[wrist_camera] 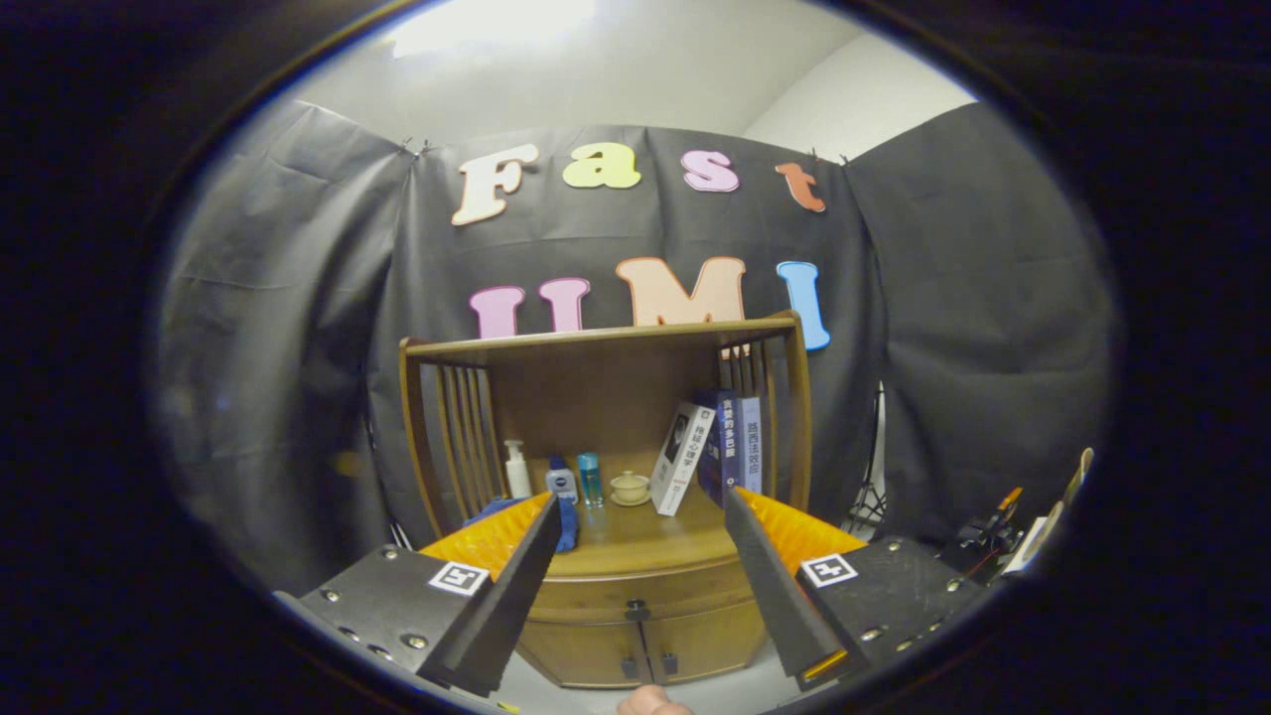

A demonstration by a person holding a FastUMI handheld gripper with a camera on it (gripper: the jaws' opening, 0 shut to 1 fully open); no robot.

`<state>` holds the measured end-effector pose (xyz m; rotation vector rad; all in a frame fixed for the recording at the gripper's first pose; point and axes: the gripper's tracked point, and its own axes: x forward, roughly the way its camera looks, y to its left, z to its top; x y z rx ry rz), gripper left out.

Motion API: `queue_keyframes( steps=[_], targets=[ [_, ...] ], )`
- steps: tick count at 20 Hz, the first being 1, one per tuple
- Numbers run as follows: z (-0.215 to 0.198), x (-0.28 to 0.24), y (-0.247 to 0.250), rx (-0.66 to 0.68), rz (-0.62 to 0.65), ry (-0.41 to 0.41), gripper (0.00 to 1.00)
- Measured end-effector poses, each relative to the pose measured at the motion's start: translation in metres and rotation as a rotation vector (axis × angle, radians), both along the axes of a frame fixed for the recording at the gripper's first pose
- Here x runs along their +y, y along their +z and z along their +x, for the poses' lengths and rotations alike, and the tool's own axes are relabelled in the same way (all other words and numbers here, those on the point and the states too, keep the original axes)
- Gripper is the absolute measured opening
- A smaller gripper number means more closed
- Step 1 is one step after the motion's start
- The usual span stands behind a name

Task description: Pull open the drawer, take out the items inside it, and place them on the countertop above the cabinet.

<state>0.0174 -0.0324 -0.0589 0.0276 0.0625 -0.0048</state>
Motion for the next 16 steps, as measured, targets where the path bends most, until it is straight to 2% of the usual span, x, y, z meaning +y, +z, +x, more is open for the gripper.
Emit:
queue_keyframes(
  steps=[4, 12, 16],
  targets=[
    [0.028, 0.005, -0.054, 0.074, 0.005, -0.002, 0.99],
    [0.065, 0.017, -0.141, 0.084, -0.029, 0.053, 0.99],
    [0.09, 0.014, -0.202, 0.161, -0.017, 0.057, 0.99]
  ],
)
